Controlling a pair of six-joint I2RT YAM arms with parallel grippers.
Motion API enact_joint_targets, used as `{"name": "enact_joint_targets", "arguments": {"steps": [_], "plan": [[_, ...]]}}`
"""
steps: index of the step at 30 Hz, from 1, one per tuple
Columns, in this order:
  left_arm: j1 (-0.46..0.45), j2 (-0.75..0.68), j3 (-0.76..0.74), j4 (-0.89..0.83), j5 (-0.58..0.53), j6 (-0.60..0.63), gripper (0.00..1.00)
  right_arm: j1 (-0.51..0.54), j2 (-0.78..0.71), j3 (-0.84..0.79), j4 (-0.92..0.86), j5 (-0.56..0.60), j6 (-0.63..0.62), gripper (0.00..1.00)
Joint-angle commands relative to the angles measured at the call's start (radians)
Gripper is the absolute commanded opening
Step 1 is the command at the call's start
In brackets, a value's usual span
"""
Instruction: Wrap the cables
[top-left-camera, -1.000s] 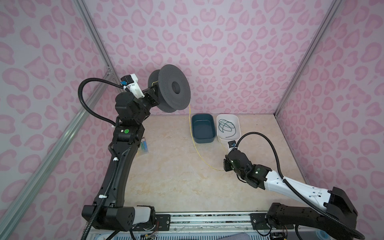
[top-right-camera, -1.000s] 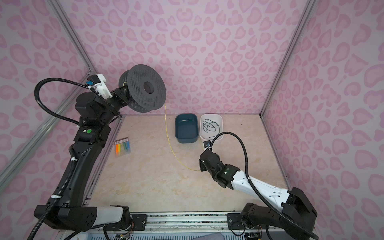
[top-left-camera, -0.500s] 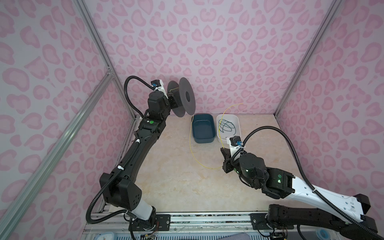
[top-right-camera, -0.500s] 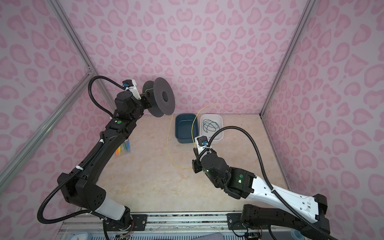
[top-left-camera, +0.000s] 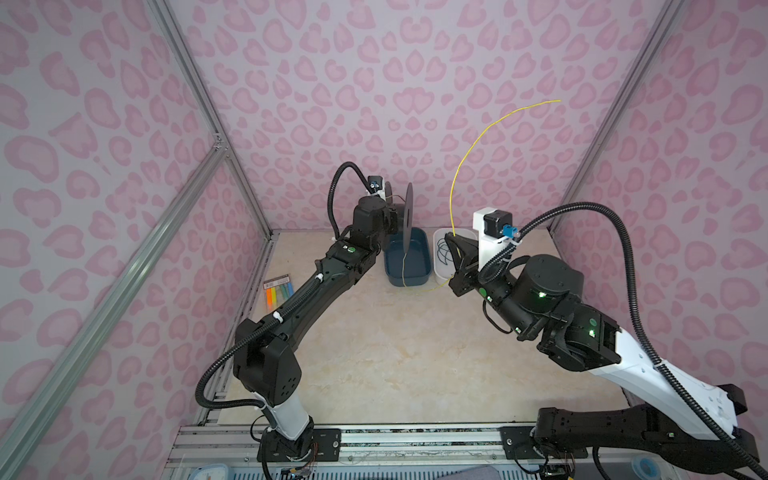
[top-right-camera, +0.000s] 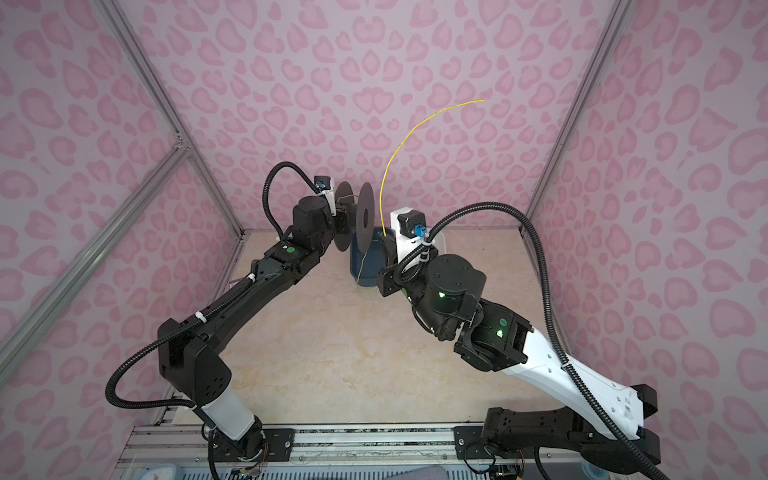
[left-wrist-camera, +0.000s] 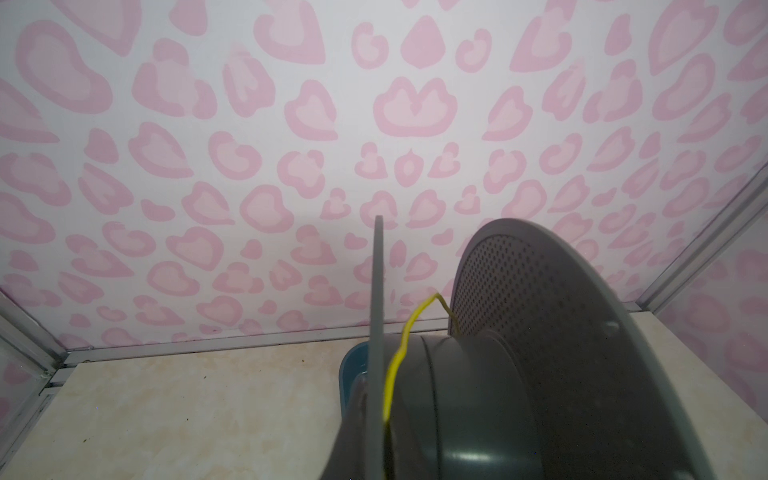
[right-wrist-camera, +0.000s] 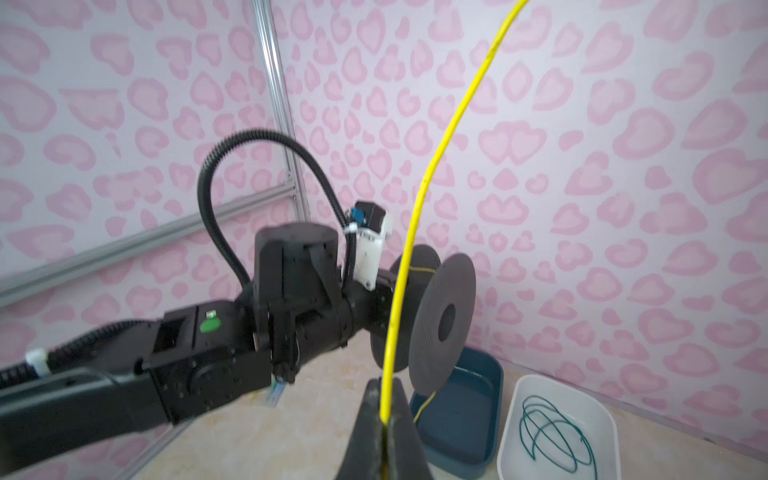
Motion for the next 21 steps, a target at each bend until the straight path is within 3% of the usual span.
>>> {"name": "enact_joint_targets", "arguments": {"steps": [1, 11, 21], "plan": [[-0.018, 0.028, 0.017, 0.084, -0.098, 0.033, 0.04, -0.014, 0.029, 0.078, 0.021, -0.089, -0.031, 0.00], [-0.074, 0.043, -0.042, 0.103, -0.110, 0.045, 0.04, -0.230, 0.106, 0.263, -0.025, -0.204, 0.020, 0.00], [-0.182, -0.134, -0.347, 0.086, -0.178, 0.109, 0.04, -0.533, 0.228, 0.479, -0.091, -0.409, 0.108, 0.00]]}}
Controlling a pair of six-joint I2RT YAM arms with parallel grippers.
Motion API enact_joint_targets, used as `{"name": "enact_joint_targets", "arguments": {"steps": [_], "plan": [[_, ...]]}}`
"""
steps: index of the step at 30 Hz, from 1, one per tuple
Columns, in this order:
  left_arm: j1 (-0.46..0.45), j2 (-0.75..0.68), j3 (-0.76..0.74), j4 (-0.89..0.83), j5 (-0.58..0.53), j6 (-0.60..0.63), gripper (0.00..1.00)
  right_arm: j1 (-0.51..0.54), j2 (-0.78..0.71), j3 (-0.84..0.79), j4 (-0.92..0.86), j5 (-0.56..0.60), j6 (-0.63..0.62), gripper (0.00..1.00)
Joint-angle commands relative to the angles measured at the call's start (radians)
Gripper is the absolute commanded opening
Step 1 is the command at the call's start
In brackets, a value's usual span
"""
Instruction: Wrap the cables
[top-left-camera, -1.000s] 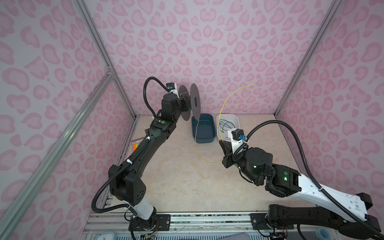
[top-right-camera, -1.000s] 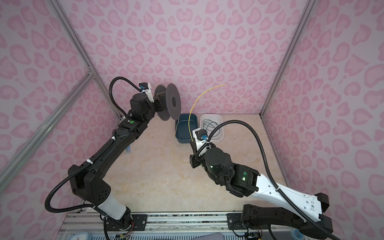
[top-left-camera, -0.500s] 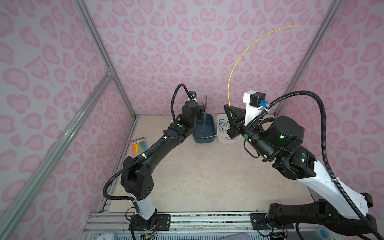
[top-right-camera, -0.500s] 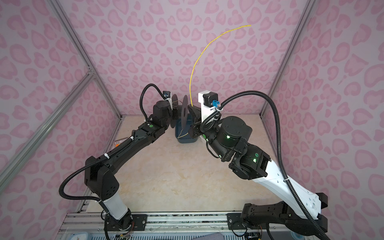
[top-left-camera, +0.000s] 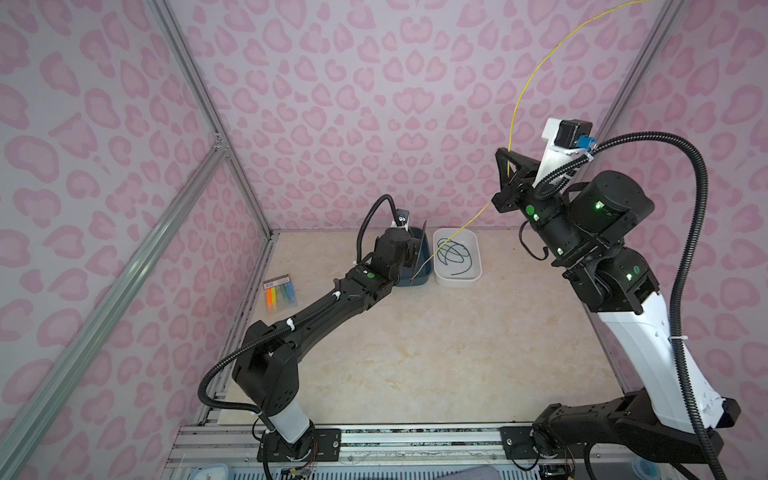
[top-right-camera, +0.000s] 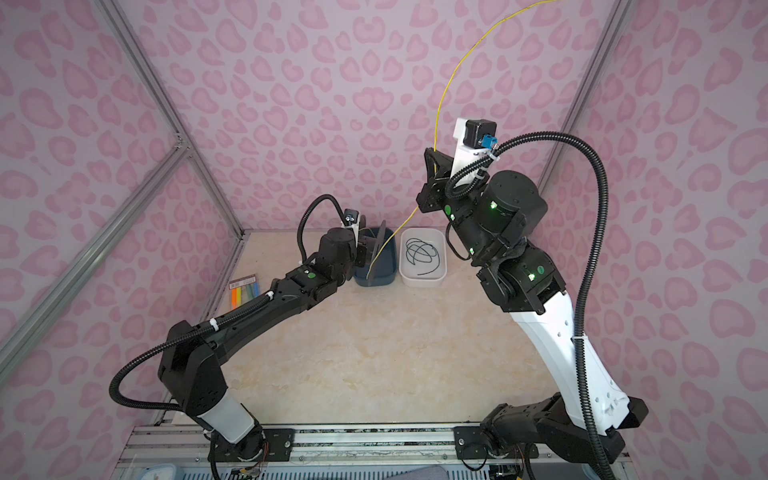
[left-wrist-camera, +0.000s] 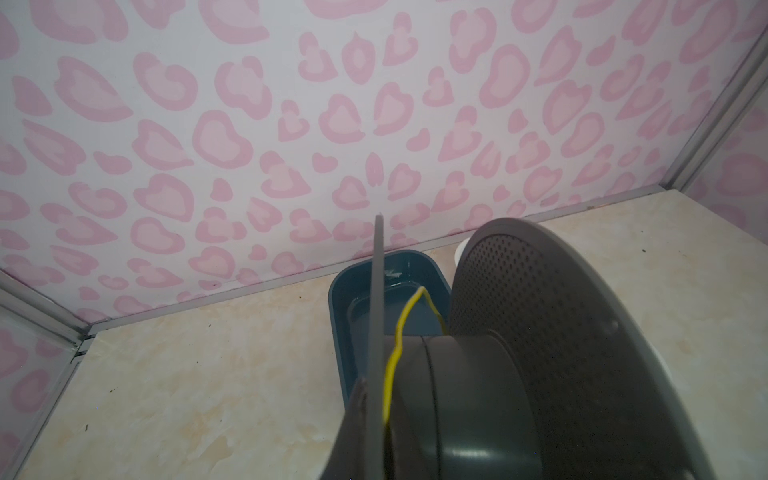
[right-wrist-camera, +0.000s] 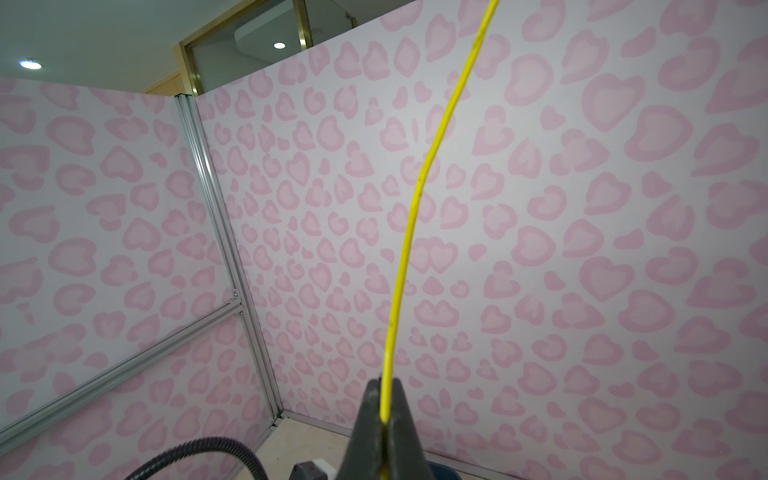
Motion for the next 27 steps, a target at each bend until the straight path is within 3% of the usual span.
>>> {"name": "enact_joint_targets", "arguments": {"steps": [1, 10, 18, 27], "plan": [[-0.035, -0.067, -0.100, 0.037, -0.071, 0.025, 0.04, -0.065, 0.036, 0.045, -0.001, -0.106, 0.050, 0.00], [-0.155, -0.191, -0.271, -0.061, -0.158, 0.049, 0.04, -0.237, 0.184, 0.205, -0.036, -0.223, 0.126, 0.00], [-0.220, -0.245, -0.364, -0.157, -0.222, 0.057, 0.04, -0.319, 0.324, 0.379, -0.064, -0.281, 0.175, 0.00], [-0.289, -0.301, -0.462, -0.279, -0.285, -0.001, 0.04, -0.410, 0.397, 0.435, -0.038, -0.333, 0.247, 0.00]]}}
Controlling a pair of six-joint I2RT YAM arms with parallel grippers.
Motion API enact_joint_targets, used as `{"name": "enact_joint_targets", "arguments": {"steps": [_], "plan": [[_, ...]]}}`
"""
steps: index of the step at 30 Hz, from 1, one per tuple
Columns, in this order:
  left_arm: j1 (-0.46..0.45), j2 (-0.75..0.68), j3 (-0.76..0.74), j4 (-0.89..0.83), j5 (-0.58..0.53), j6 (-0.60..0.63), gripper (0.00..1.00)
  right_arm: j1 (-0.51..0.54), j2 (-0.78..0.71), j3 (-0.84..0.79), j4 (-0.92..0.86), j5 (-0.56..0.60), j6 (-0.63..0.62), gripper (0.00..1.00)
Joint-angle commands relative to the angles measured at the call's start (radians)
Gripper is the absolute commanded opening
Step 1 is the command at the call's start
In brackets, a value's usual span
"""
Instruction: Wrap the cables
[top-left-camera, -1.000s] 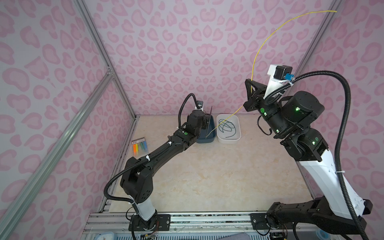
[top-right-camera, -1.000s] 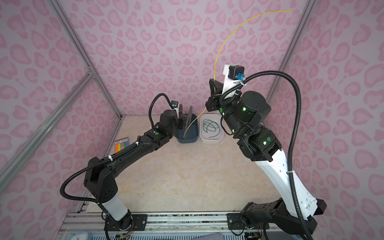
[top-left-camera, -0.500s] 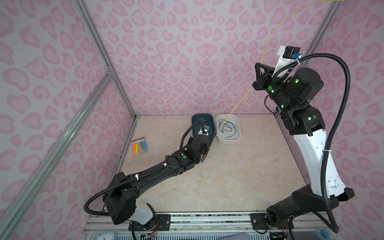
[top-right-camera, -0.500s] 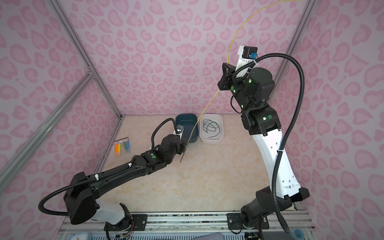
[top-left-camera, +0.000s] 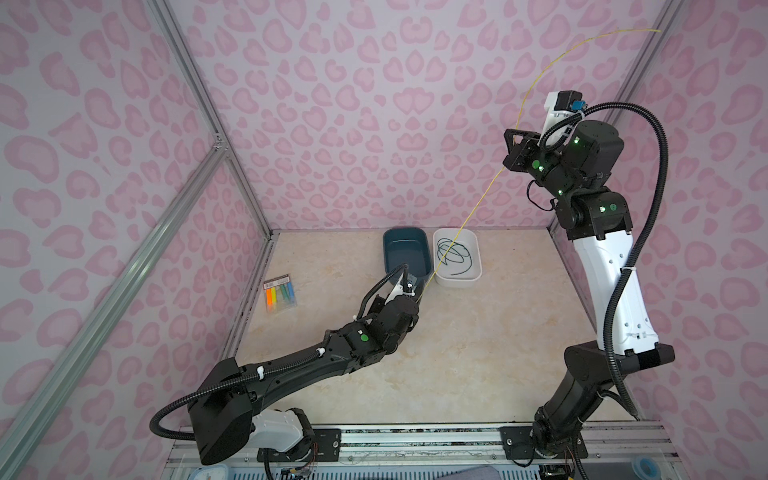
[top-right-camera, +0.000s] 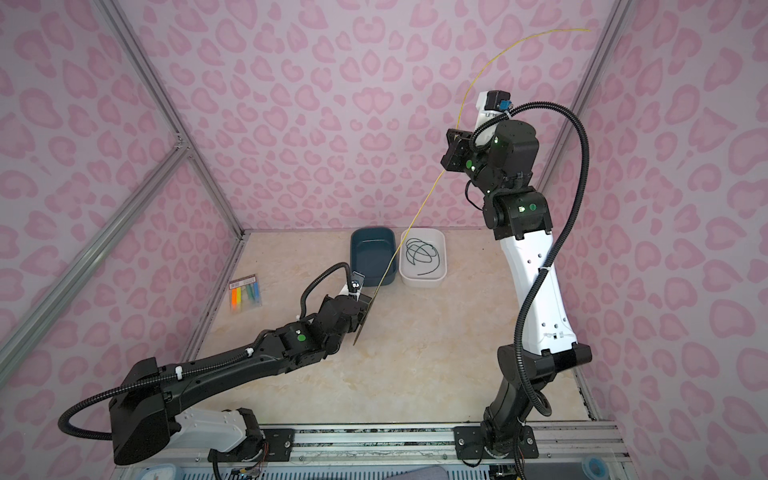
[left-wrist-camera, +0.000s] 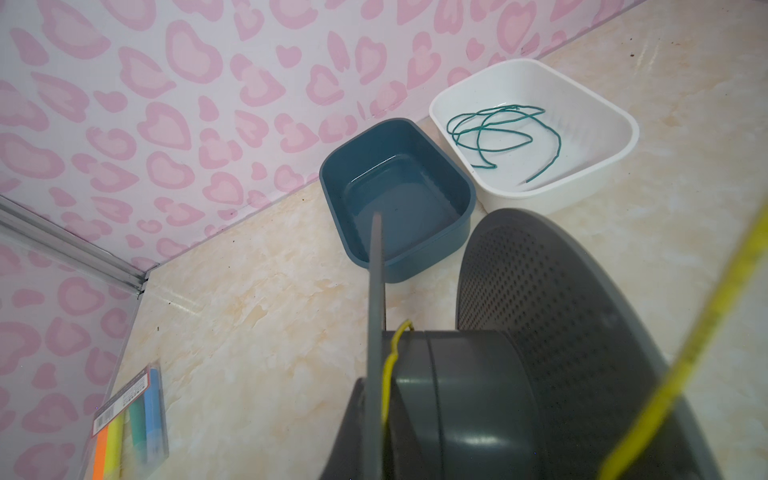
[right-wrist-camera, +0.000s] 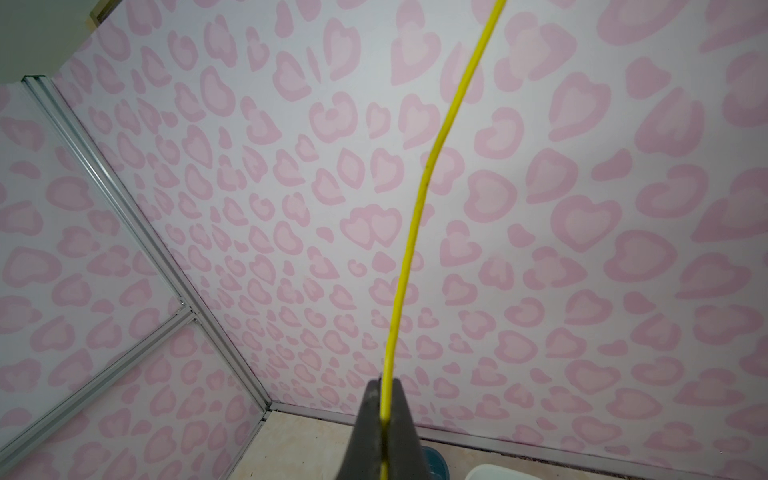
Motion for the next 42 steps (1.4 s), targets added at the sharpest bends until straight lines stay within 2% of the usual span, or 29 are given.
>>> {"name": "enact_joint_targets", "arguments": {"steps": [1, 8, 15, 25, 35, 42], "plan": [[-0.024, -0.017, -0.026, -0.197, -0.059, 0.012, 0.04, -0.029, 0.024, 0.052, 0.152, 0.016, 0.026, 0.00], [-0.081, -0.073, -0.046, -0.305, -0.077, 0.003, 0.04, -0.080, 0.060, 0.067, 0.157, -0.028, 0.064, 0.00], [-0.111, -0.129, -0.053, -0.401, -0.063, -0.025, 0.04, -0.117, 0.034, -0.073, 0.307, -0.144, 0.155, 0.00], [-0.141, -0.158, -0.084, -0.503, -0.076, -0.161, 0.04, -0.167, 0.195, 0.150, 0.260, -0.187, 0.212, 0.00], [-0.141, -0.217, -0.107, -0.577, -0.050, -0.221, 0.04, -0.182, 0.211, 0.157, 0.263, -0.199, 0.216, 0.00], [-0.141, -0.240, -0.097, -0.577, -0.015, -0.193, 0.04, -0.184, 0.203, 0.133, 0.265, -0.204, 0.212, 0.00]]}}
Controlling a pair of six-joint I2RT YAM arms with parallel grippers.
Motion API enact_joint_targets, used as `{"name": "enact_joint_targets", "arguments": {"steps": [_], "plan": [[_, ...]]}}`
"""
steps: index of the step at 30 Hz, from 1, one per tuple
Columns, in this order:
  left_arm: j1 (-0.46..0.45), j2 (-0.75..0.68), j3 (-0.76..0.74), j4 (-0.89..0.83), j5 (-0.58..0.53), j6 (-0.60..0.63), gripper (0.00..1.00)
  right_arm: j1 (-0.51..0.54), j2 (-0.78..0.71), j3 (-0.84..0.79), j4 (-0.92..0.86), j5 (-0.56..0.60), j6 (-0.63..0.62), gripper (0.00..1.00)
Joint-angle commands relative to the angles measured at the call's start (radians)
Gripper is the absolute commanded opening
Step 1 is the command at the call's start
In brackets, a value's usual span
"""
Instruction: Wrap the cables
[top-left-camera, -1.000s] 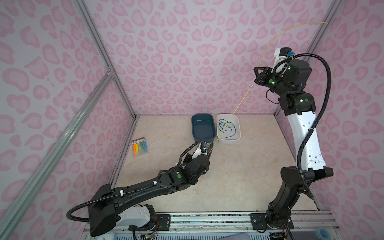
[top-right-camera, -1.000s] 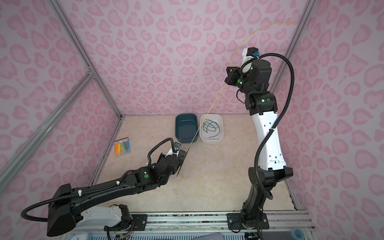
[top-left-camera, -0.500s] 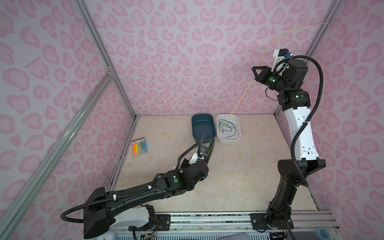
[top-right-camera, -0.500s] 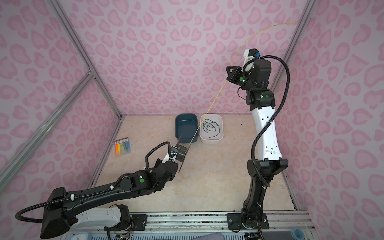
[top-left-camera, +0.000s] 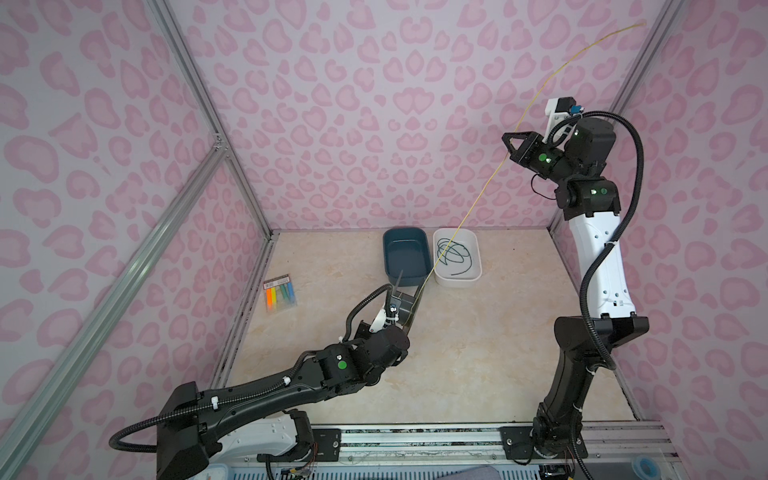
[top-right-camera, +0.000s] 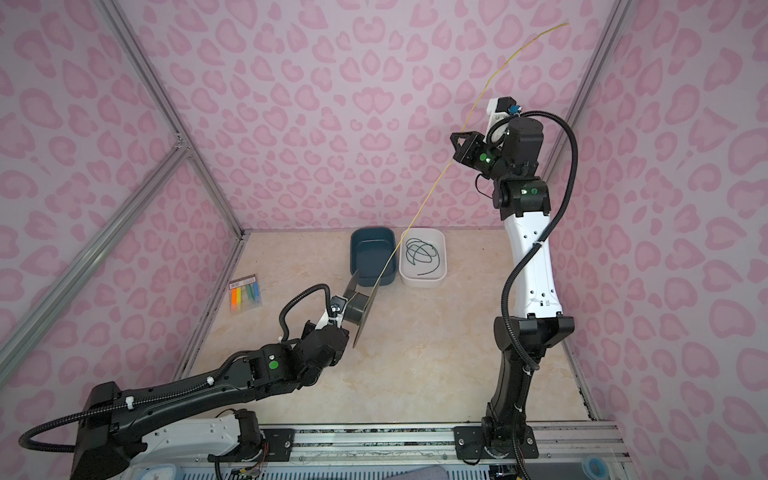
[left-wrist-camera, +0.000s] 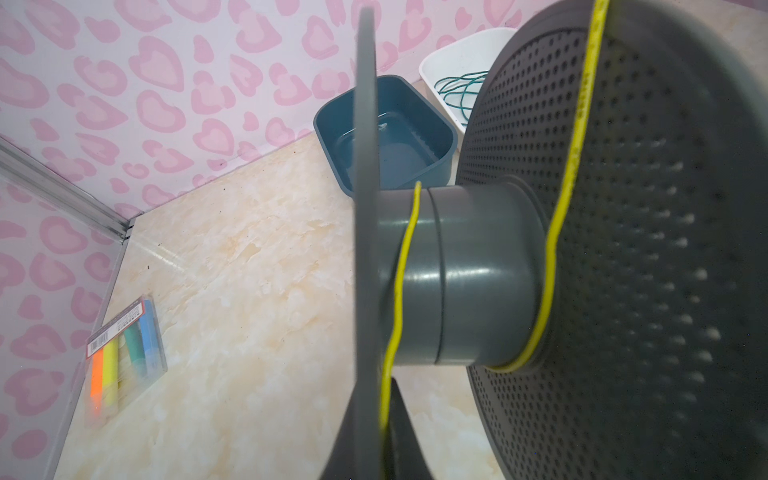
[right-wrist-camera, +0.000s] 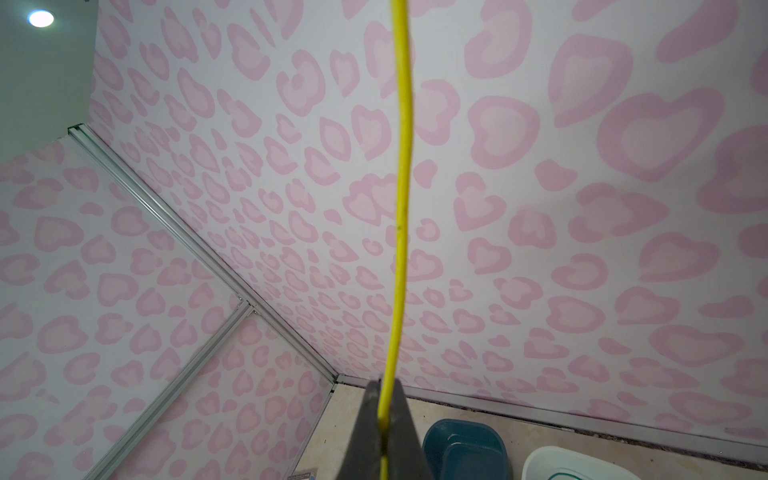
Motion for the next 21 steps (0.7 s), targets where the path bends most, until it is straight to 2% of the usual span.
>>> {"name": "enact_joint_targets", "arguments": {"steps": [1, 10, 21], "plan": [[0.000, -0.024, -0.002, -0.284, 0.033, 0.046, 0.04, -0.023, -0.010, -0.024, 0.246, 0.133, -0.012, 0.00], [0.002, -0.132, 0.076, -0.395, 0.012, -0.022, 0.04, -0.076, -0.017, -0.051, 0.279, 0.145, 0.027, 0.00], [0.025, -0.159, 0.114, -0.467, 0.027, -0.031, 0.04, -0.141, 0.003, -0.045, 0.292, 0.134, 0.071, 0.00]]}}
